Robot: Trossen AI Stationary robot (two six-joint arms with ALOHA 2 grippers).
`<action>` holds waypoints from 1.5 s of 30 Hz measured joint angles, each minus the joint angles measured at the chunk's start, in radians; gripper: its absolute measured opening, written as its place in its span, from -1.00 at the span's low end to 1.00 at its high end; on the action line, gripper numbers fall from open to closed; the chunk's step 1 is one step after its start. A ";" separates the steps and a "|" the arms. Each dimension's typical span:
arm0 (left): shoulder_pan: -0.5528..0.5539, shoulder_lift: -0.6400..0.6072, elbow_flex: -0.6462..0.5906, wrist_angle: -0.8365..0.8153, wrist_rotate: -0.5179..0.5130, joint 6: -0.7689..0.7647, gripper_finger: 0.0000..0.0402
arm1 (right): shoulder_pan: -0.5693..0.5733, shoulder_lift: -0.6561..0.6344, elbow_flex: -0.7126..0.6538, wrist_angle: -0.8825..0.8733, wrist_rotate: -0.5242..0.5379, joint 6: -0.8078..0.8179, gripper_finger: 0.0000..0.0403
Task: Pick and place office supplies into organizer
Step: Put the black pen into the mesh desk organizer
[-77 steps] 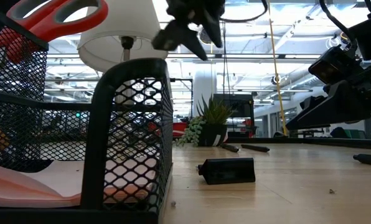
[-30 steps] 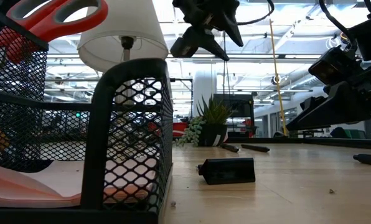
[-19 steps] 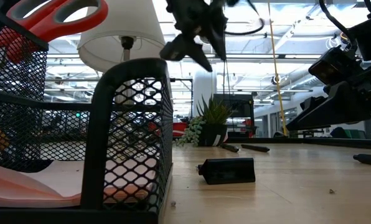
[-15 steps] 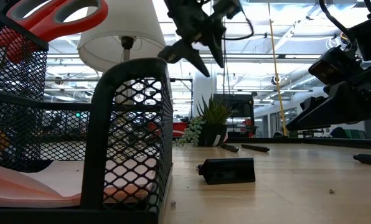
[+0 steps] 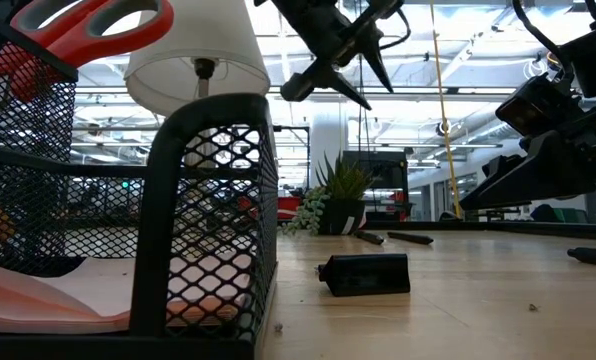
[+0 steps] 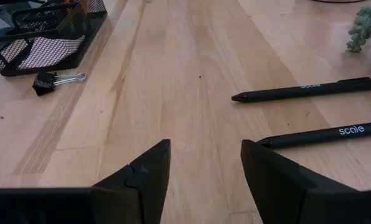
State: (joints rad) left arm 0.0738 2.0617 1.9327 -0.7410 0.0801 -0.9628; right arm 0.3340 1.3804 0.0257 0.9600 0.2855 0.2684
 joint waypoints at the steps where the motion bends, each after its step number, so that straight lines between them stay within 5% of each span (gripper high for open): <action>1: 0.000 0.000 0.000 0.000 0.002 0.000 -0.24 | 0.000 0.000 0.000 0.000 0.000 0.000 -0.05; 7: 0.002 0.028 0.000 0.012 -0.048 -0.037 -0.24 | 0.000 0.000 0.000 0.000 0.000 0.000 -0.05; 16: 0.024 0.112 0.007 0.001 0.115 -0.051 -0.24 | 0.000 0.000 0.000 -0.004 0.000 0.000 -0.05; 29: -0.016 -0.074 0.008 0.002 0.122 0.192 -0.24 | 0.000 0.000 0.000 0.007 0.000 0.000 -0.05; 33: -0.022 -0.122 0.008 0.042 0.221 0.276 -0.24 | 0.000 0.000 0.000 0.007 0.000 0.000 -0.05; 39: -0.047 -0.219 0.002 0.046 0.238 0.316 -0.24 | -0.030 0.000 0.000 0.008 0.166 -0.339 -0.05; 45: -0.072 -0.349 -0.047 0.003 0.145 0.328 -0.24 | -0.034 0.000 0.000 0.006 0.185 -0.444 -0.05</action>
State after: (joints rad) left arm 0.0014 1.7128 1.8858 -0.7378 0.2246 -0.6348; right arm 0.3004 1.3800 0.0261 0.9661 0.4709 -0.1755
